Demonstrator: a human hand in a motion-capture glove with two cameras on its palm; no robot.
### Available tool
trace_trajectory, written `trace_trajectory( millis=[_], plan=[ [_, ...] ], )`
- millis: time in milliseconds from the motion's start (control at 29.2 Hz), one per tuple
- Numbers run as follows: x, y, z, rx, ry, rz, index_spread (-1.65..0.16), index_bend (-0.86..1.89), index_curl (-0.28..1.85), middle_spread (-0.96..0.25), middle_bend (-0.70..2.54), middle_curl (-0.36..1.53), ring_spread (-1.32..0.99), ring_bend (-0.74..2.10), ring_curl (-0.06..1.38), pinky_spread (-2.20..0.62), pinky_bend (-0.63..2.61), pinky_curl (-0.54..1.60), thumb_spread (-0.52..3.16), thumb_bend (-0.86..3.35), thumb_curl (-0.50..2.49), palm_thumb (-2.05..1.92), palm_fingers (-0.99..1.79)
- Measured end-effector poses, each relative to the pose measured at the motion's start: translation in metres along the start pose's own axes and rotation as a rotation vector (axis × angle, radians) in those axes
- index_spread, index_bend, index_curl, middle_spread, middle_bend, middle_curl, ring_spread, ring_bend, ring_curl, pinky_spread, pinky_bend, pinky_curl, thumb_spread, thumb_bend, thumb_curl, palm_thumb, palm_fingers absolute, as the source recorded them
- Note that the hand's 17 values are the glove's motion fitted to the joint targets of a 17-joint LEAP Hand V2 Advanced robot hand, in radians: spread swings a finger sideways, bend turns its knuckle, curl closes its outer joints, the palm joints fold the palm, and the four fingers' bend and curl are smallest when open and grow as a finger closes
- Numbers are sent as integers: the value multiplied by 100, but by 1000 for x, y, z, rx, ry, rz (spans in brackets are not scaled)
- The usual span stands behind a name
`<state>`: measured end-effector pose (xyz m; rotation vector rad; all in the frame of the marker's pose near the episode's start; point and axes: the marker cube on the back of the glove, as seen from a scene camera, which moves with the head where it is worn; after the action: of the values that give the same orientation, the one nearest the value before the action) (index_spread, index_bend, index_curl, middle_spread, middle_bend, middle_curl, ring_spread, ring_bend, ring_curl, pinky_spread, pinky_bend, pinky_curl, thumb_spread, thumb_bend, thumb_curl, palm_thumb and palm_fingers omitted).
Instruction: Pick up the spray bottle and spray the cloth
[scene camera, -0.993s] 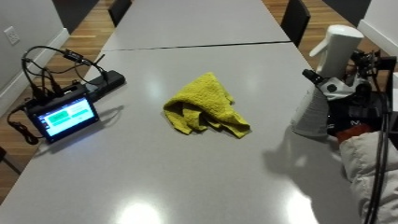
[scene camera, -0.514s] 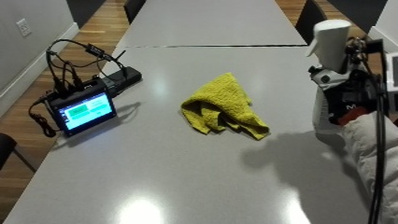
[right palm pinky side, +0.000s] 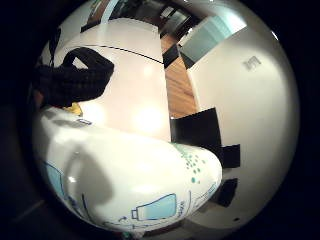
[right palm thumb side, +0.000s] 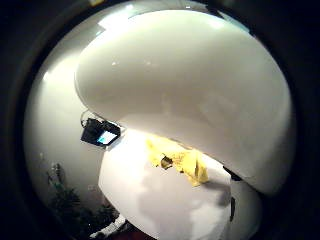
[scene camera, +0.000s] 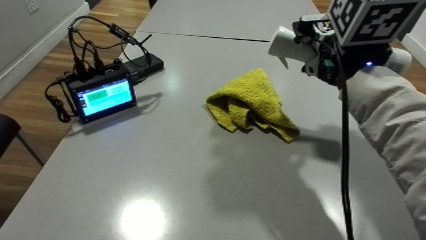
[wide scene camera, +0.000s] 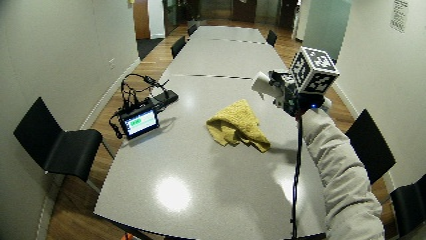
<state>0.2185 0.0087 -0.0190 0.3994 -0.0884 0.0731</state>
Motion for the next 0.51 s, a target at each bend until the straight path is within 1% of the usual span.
trace_trajectory(
  millis=[240,514],
  plan=[
    [-4,-20,19,-43,141,-44,-27,14,36,-13,43,50,-16,53,46,-20,37,40,34,-2,64,117,109],
    [-32,-9,11,-83,331,-89,-27,15,37,-13,41,51,-17,51,46,-22,35,41,29,-3,66,116,112]
  ],
)
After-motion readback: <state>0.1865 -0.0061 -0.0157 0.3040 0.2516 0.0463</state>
